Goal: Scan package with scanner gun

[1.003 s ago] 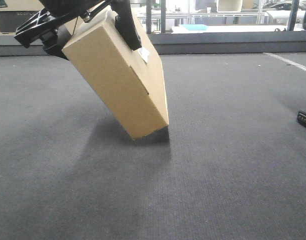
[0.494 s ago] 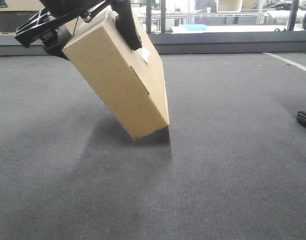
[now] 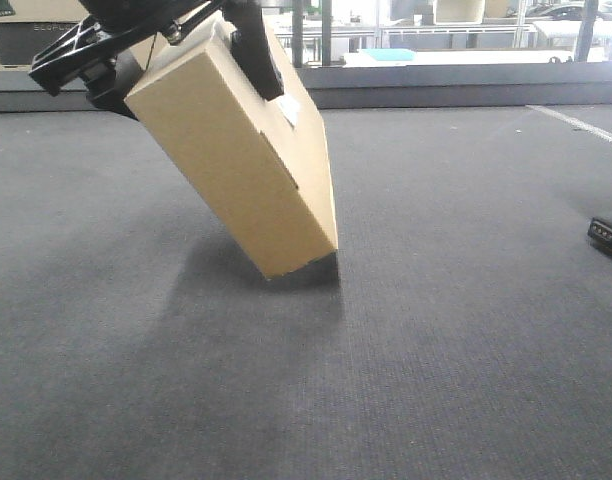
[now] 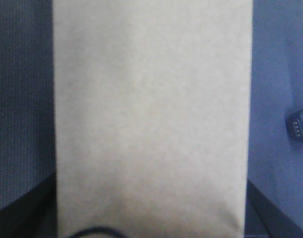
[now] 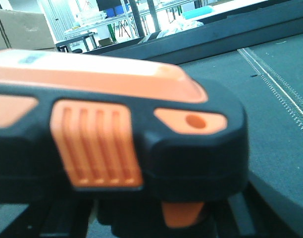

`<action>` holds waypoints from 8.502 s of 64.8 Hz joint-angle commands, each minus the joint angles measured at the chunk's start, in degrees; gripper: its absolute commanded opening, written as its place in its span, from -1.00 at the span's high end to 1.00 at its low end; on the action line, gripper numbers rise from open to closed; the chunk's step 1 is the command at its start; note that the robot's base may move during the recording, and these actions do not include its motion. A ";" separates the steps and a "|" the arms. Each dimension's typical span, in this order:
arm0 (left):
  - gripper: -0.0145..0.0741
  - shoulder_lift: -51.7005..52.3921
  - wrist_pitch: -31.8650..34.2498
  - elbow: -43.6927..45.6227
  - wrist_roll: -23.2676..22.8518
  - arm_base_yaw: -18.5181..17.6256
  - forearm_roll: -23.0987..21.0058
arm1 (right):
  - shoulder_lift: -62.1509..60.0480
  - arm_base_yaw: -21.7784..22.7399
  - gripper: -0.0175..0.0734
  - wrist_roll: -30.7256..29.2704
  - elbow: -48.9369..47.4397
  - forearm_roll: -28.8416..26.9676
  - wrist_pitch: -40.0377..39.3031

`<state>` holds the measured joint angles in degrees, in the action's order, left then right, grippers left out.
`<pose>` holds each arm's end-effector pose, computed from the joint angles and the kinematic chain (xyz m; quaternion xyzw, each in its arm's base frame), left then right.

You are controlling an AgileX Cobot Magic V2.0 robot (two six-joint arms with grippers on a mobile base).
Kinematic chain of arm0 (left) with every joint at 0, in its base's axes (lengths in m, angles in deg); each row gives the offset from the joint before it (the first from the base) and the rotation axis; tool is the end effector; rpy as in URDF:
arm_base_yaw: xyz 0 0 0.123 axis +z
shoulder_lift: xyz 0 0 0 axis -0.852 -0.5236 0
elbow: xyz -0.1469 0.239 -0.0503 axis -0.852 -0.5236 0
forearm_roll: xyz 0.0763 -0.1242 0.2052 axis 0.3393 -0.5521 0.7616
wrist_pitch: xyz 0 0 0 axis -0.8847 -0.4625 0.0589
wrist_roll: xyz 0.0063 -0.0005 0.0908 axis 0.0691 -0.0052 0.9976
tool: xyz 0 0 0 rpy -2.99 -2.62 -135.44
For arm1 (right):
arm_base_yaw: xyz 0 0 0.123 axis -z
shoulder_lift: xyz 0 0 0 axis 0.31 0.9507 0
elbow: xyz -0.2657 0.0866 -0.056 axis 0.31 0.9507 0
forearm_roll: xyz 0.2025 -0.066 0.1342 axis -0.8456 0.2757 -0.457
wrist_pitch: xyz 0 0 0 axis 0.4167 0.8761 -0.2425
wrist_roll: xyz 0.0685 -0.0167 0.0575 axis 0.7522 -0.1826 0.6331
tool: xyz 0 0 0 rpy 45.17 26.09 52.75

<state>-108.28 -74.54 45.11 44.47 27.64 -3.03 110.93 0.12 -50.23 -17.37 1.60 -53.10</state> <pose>0.2948 -0.1847 0.2986 -0.0217 0.9376 -0.2212 0.2673 0.2507 -0.0563 0.1804 0.1173 0.7072 0.0861 0.6919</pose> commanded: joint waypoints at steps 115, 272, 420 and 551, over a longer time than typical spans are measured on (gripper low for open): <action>0.92 0.39 -2.09 0.45 0.09 -0.18 -6.20 | -10.11 -12.92 0.99 -28.26 -6.30 -27.55 7.13; 0.92 0.39 -1.73 0.45 1.39 -0.18 -5.58 | 4.06 -11.89 -0.61 -15.28 -1.20 -23.28 -4.23; -0.63 3.91 -21.92 1.06 33.76 35.71 6.97 | -34.66 -11.89 -0.27 -15.28 10.80 -20.74 18.92; 0.92 77.39 25.64 -43.63 33.46 35.71 7.76 | -76.04 -13.79 0.98 -18.23 -2.84 -15.35 79.78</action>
<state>-33.22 -51.87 2.80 77.16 63.35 1.98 36.15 -12.90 -66.73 -19.81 -14.37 26.76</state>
